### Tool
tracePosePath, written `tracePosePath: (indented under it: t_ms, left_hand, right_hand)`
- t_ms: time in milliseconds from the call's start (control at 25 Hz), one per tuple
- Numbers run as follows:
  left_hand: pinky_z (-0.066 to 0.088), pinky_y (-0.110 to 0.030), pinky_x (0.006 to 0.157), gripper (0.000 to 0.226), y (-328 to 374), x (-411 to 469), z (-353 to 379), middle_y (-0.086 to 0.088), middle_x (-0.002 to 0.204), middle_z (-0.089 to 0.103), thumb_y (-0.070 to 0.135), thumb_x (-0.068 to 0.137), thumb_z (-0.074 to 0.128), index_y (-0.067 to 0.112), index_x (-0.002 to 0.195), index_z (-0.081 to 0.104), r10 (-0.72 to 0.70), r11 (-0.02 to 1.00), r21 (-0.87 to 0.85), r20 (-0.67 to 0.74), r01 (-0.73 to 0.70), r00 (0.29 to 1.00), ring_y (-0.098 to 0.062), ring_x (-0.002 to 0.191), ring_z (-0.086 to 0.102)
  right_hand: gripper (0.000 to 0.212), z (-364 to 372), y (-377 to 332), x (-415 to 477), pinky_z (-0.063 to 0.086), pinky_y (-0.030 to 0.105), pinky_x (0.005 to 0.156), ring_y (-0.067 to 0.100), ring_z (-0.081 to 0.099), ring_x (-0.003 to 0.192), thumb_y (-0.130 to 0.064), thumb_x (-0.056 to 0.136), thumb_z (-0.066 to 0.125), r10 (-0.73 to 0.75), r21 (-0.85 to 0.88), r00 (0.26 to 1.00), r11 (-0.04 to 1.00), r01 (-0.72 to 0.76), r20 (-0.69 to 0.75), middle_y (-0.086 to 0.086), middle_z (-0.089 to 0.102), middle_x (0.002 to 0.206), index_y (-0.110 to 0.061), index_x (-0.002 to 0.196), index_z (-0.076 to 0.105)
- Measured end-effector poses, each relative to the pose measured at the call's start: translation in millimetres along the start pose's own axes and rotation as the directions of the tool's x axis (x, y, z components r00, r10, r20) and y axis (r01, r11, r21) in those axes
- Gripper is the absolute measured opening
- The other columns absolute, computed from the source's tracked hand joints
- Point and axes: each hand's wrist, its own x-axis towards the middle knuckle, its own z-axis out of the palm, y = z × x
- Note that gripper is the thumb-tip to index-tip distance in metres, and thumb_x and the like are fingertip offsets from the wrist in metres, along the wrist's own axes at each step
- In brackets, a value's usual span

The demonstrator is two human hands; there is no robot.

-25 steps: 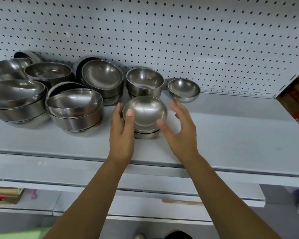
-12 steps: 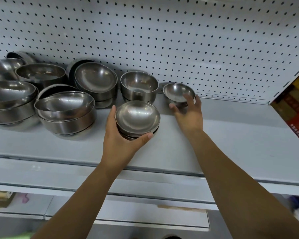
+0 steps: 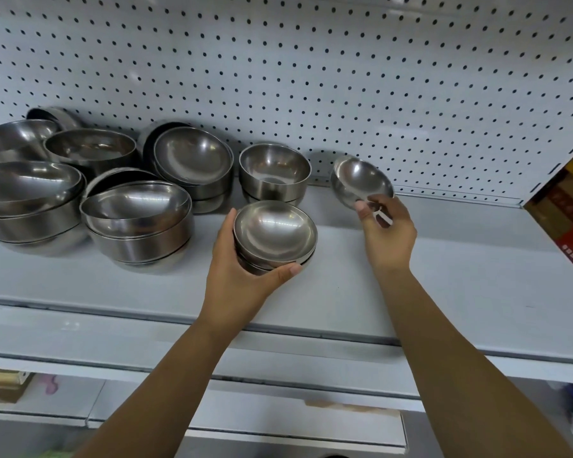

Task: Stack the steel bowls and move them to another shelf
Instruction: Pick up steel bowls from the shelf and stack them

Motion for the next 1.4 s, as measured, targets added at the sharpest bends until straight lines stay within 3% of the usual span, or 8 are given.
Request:
tracePosePath:
  t_ms: [200, 360, 520, 800, 920, 1080, 1200, 1400]
  left_hand:
    - [0.040, -0.041, 0.118, 0.137, -5.2, 2.0, 2.1, 0.018, 0.155, 0.041, 0.081, 0.042, 0.085, 0.045, 0.156, 0.020, 0.023, 0.998, 0.058, -0.001, -0.023, 1.000, -0.007, 0.144, 0.040]
    - [0.040, -0.039, 0.118, 0.133, -5.8, 2.5, 3.6, 0.015, 0.156, 0.041, 0.081, 0.046, 0.084, 0.040, 0.158, 0.024, 0.026, 1.000, 0.012, 0.008, -0.026, 1.000, -0.004, 0.144, 0.040]
    - [0.041, -0.042, 0.117, 0.111, -6.9, 2.3, 1.7, 0.008, 0.155, 0.045, 0.077, 0.063, 0.079, 0.037, 0.156, 0.033, 0.065, 0.996, -0.056, 0.027, -0.064, 0.997, -0.007, 0.143, 0.044]
    - [0.041, -0.019, 0.112, 0.105, -0.9, -0.8, -0.2, 0.010, 0.158, 0.042, 0.058, 0.071, 0.077, 0.025, 0.159, 0.031, 0.087, 0.993, -0.076, 0.016, -0.085, 0.996, -0.003, 0.143, 0.043]
    - [0.042, -0.028, 0.115, 0.099, -1.7, 0.0, -0.8, 0.012, 0.155, 0.046, 0.059, 0.074, 0.075, 0.026, 0.157, 0.034, 0.113, 0.991, -0.079, 0.023, -0.111, 0.993, -0.003, 0.141, 0.044]
    - [0.046, -0.026, 0.110, 0.092, 1.0, 0.8, -3.8, 0.016, 0.147, 0.053, 0.043, 0.078, 0.084, 0.023, 0.155, 0.038, 0.127, 0.985, -0.126, 0.062, -0.119, 0.990, -0.001, 0.135, 0.051]
    - [0.047, -0.030, 0.111, 0.088, 0.1, 3.9, -6.5, 0.013, 0.148, 0.053, 0.035, 0.079, 0.084, 0.024, 0.154, 0.039, 0.133, 0.982, -0.147, 0.106, -0.116, 0.985, -0.006, 0.137, 0.050]
    - [0.046, -0.040, 0.113, 0.087, 1.9, 5.5, -7.0, 0.016, 0.150, 0.051, 0.042, 0.080, 0.080, 0.031, 0.154, 0.036, 0.156, 0.984, -0.109, 0.157, -0.140, 0.975, -0.009, 0.140, 0.048]
  right_hand:
    - [0.032, -4.2, -28.9, -37.1, 0.053, 0.039, 0.108, 0.024, 0.064, 0.125, -0.026, 0.092, 0.077, -0.154, 0.234, 0.986, 0.963, 0.136, 0.063, 0.009, 0.066, 0.136, -0.013, 0.120, 0.072]
    - [0.033, -17.3, -56.2, -50.7, 0.053, 0.041, 0.107, 0.018, 0.069, 0.118, -0.024, 0.087, 0.079, -0.255, 0.296, 0.894, 0.944, 0.147, 0.369, 0.004, 0.071, 0.129, -0.022, 0.120, 0.072]
    - [0.042, -18.9, -56.4, -50.7, 0.045, 0.042, 0.116, 0.012, 0.058, 0.135, -0.035, 0.080, 0.080, -0.262, 0.172, 0.791, 0.965, 0.199, 0.553, -0.010, 0.067, 0.139, -0.029, 0.121, 0.074]
    - [0.059, -19.5, -53.9, -57.6, 0.044, 0.037, 0.117, 0.001, 0.050, 0.140, -0.037, 0.081, 0.078, -0.171, 0.111, 0.756, 0.985, 0.130, 0.632, -0.017, 0.057, 0.150, -0.036, 0.138, 0.063]
    - [0.078, -17.0, -49.8, -61.8, 0.048, 0.038, 0.114, 0.001, 0.051, 0.139, -0.041, 0.085, 0.076, -0.110, 0.087, 0.752, 0.994, 0.069, 0.650, -0.018, 0.053, 0.153, -0.035, 0.155, 0.043]
    - [0.083, -10.7, -43.8, -76.0, 0.049, 0.038, 0.113, -0.002, 0.051, 0.138, -0.038, 0.086, 0.073, -0.042, 0.127, 0.776, 0.991, -0.049, 0.629, -0.018, 0.051, 0.153, -0.035, 0.158, 0.032]
    - [0.097, -5.8, -37.9, -78.1, 0.046, 0.040, 0.117, 0.010, 0.053, 0.140, -0.040, 0.085, 0.078, 0.002, 0.151, 0.751, 0.979, -0.136, 0.660, -0.013, 0.046, 0.159, -0.038, 0.162, 0.019]
    - [0.126, -2.6, -31.2, -75.4, 0.044, 0.044, 0.118, 0.009, 0.056, 0.137, -0.064, 0.061, 0.091, 0.054, 0.073, 0.750, 0.988, -0.136, 0.660, -0.017, 0.051, 0.153, -0.045, 0.162, 0.019]
